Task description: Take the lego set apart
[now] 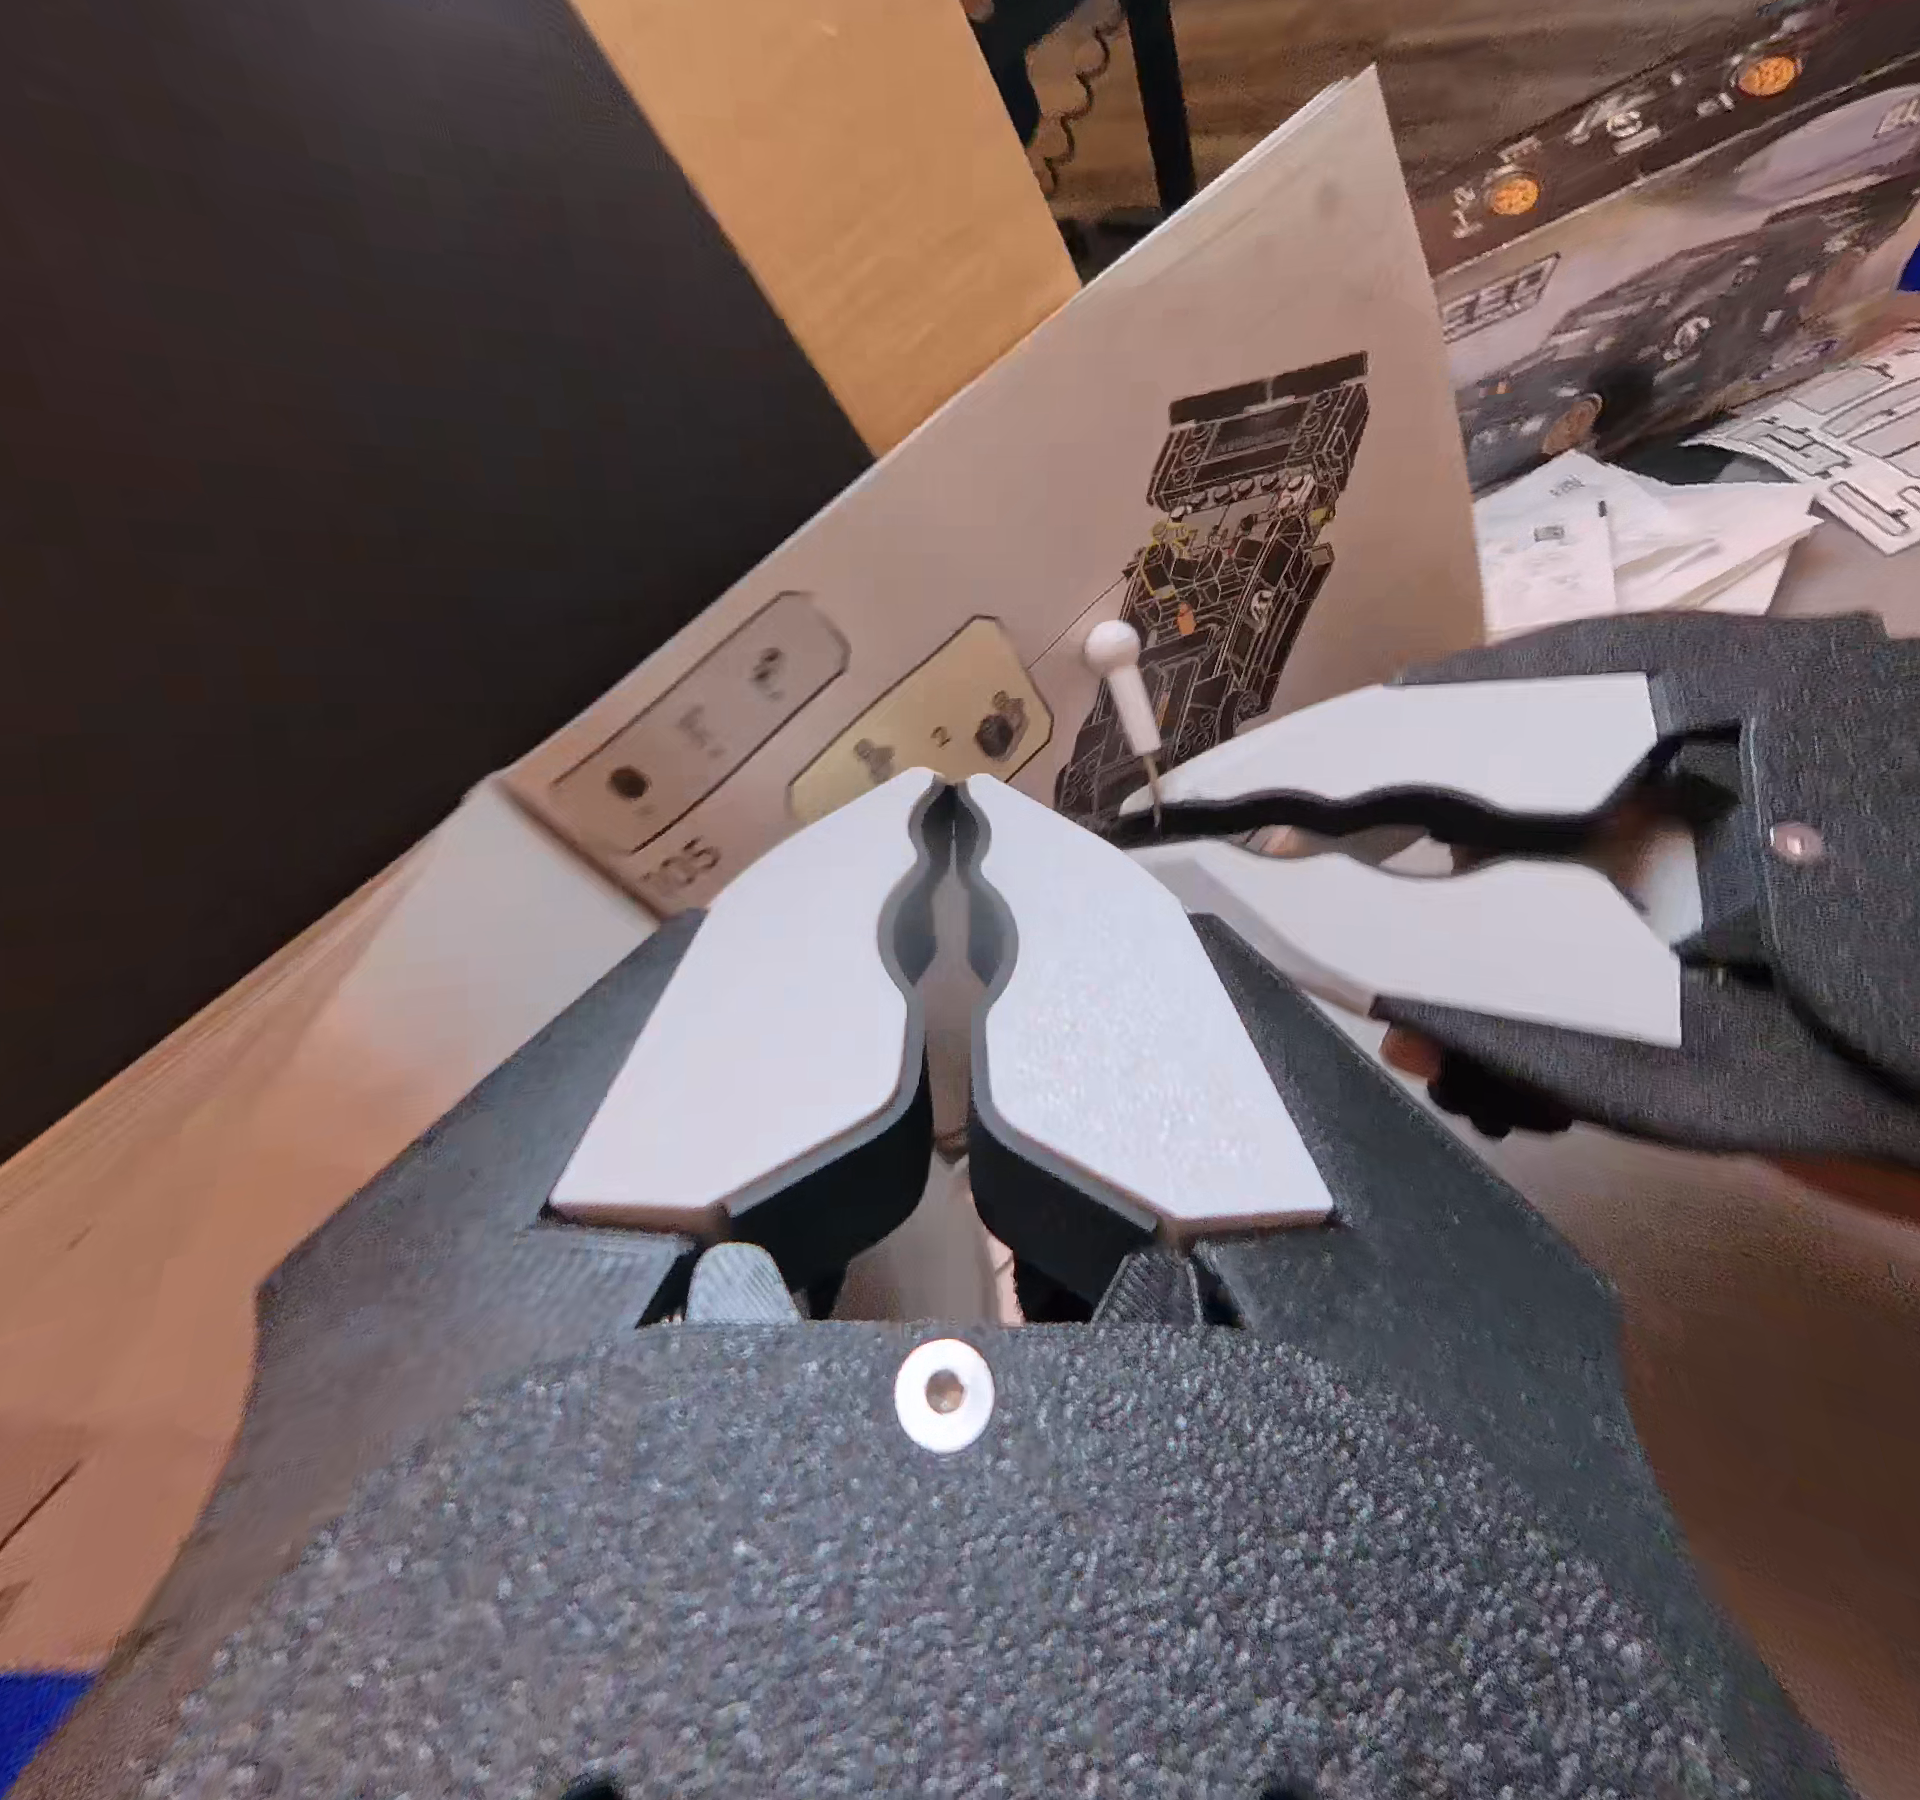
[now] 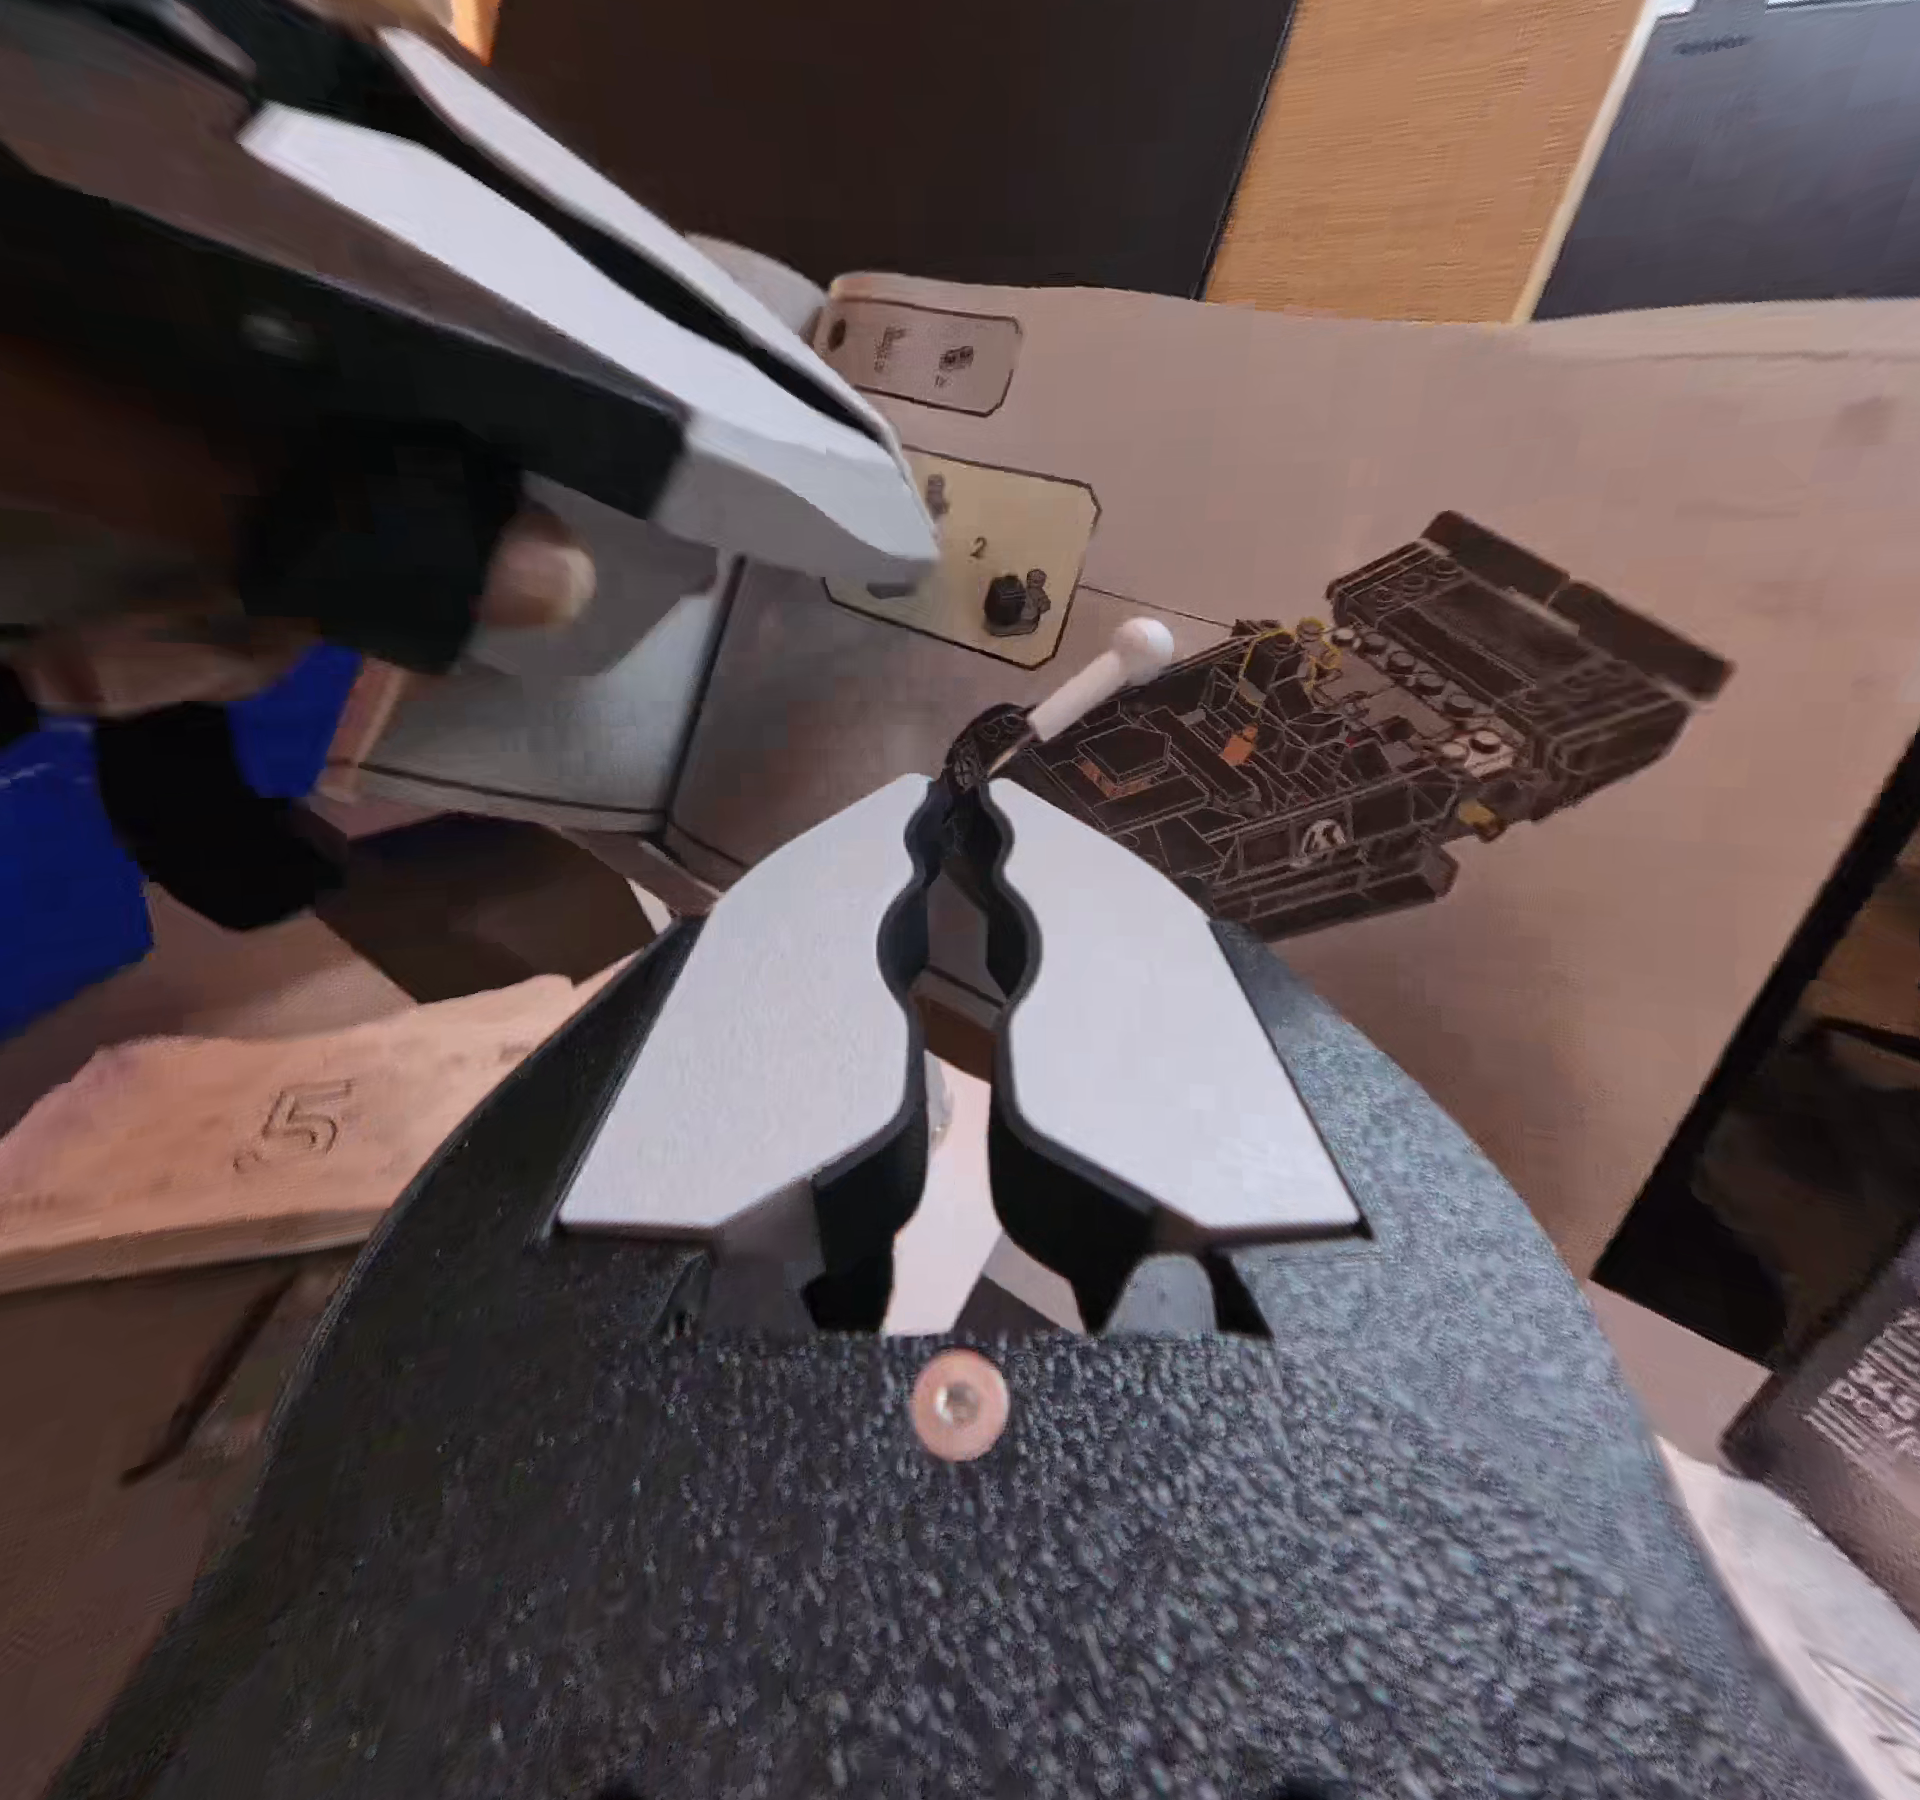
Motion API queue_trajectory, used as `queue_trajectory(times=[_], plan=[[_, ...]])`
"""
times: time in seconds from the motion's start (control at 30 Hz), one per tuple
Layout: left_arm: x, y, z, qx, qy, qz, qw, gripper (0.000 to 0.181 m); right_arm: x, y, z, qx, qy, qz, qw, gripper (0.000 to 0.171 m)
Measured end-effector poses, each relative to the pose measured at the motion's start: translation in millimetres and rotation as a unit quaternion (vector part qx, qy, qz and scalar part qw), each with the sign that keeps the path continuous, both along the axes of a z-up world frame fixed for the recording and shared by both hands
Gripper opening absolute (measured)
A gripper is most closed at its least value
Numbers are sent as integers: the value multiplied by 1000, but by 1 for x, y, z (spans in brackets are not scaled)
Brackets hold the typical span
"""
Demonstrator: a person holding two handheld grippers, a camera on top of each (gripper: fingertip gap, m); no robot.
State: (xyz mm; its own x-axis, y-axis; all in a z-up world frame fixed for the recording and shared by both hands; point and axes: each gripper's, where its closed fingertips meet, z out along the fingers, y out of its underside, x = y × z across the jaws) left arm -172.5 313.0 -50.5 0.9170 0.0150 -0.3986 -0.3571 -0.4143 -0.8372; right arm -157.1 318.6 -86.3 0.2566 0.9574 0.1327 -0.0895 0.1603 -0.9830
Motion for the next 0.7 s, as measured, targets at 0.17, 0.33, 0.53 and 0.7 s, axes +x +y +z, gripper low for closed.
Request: queue_trajectory(times=[0.17, 0.33, 0.53, 0.7], plan=[[-15, -29, -5, 3, 27, 17, 999, 0, 2, 1, -4, 48, -58, -28, 997, 9], [-35, -50, -31, -21, 44, 34, 998, 2, -4, -1, 1, 89, -93, -60, 990, 9], [-65, -72, -36, -14, 42, 64, 997, 1, -31, -23, 6, 221, -155, -67, 961, 4], [-98, -85, -45, -9, 27, 90, 996, 1, -35, -26, 4, 229, -155, -62, 959, 4]])
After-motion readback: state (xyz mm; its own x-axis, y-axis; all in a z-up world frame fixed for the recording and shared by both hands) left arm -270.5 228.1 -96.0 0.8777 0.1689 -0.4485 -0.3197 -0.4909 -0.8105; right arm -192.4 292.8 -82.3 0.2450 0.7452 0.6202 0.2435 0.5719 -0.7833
